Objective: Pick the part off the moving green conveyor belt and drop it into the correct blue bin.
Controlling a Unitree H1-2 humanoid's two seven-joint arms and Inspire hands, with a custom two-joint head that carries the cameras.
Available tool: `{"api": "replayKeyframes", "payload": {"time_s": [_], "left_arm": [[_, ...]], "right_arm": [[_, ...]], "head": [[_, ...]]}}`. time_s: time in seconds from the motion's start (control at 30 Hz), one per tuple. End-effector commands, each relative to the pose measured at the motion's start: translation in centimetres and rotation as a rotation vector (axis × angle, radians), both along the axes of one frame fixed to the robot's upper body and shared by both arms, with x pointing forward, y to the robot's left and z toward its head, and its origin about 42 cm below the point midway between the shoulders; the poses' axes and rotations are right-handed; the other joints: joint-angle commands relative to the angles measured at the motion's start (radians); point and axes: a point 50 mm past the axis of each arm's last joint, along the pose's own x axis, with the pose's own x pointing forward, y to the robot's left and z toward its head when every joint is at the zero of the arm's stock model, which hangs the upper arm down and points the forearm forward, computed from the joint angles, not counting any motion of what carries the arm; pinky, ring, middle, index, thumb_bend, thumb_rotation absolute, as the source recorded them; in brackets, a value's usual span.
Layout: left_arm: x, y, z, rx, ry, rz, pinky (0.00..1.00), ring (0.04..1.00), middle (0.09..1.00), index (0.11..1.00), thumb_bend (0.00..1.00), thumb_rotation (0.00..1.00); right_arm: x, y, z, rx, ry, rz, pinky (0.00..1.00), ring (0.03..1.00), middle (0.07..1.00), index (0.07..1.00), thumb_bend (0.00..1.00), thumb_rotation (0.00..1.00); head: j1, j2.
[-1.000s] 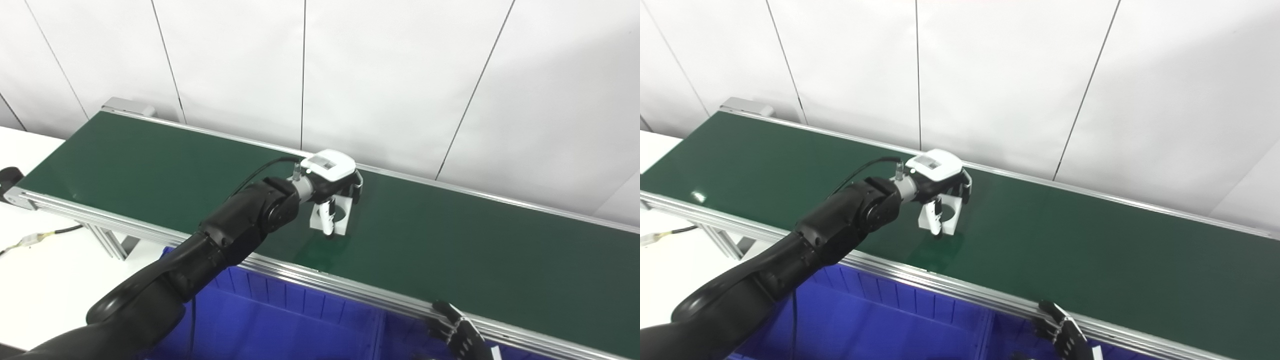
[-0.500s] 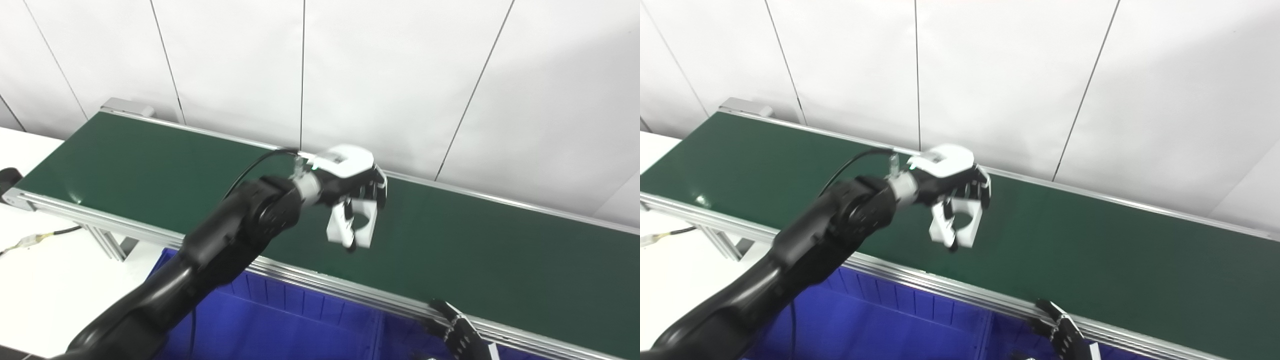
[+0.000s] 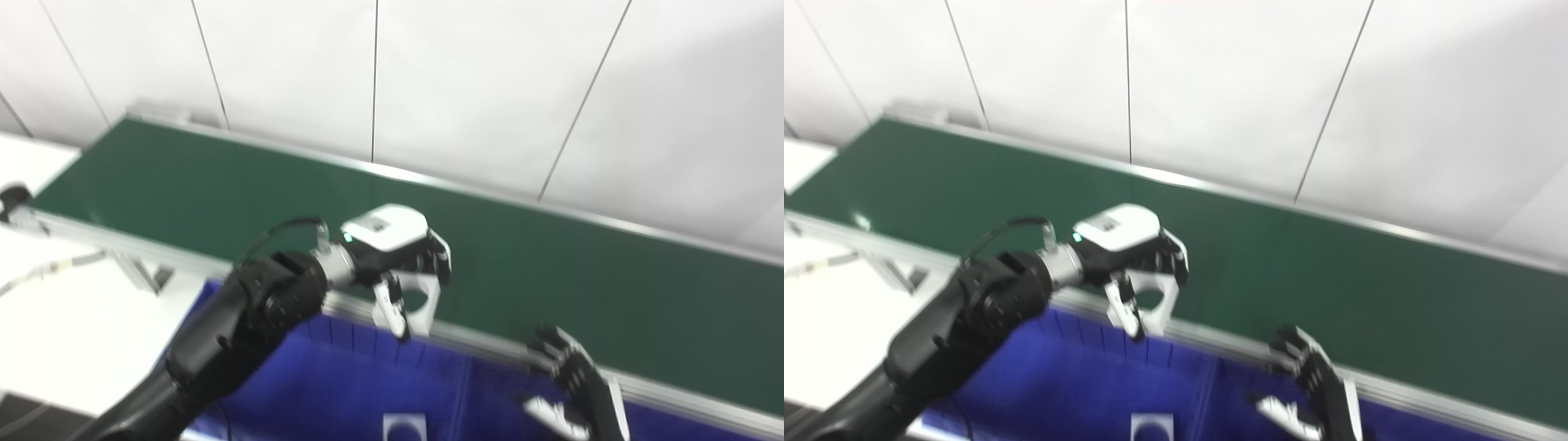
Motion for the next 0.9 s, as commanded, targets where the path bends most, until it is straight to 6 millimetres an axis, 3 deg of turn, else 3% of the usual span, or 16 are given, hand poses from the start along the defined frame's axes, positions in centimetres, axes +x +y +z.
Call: {"api": "replayKeyframes", "payload": {"time_s": [0.0,0.37,0.63,0.87], "left_arm": [[-0.4,0.7,0.7,-0.006,-0.032,0.013,0.38,0.391,0.484,0.558,0.49,0.0],[-3.2,1.6,-2.8,0.006,0.057,0.03,0.38,0.396,0.47,0.558,0.49,0.0],[-3.8,1.5,-4.4,0.036,0.066,0.059,0.4,0.394,0.482,0.56,0.49,0.0],[-3.8,1.5,-5.5,0.037,-0.016,0.048,0.37,0.387,0.476,0.555,0.49,0.0]], "right_arm": [[1.2,0.2,1.9,-0.002,-0.086,0.005,0.67,0.738,0.794,0.762,0.8,0.25],[1.2,0.6,3.3,0.024,-0.099,-0.002,0.69,0.748,0.795,0.774,0.81,0.24],[1.1,0.6,3.4,0.02,-0.1,0.003,0.67,0.746,0.8,0.775,0.8,0.24],[1.1,0.7,3.3,0.024,-0.096,0.001,0.68,0.744,0.792,0.77,0.8,0.23]], "head": [[-0.003,0.01],[-0.011,0.064],[-0.015,0.061],[-0.015,0.06]]}}
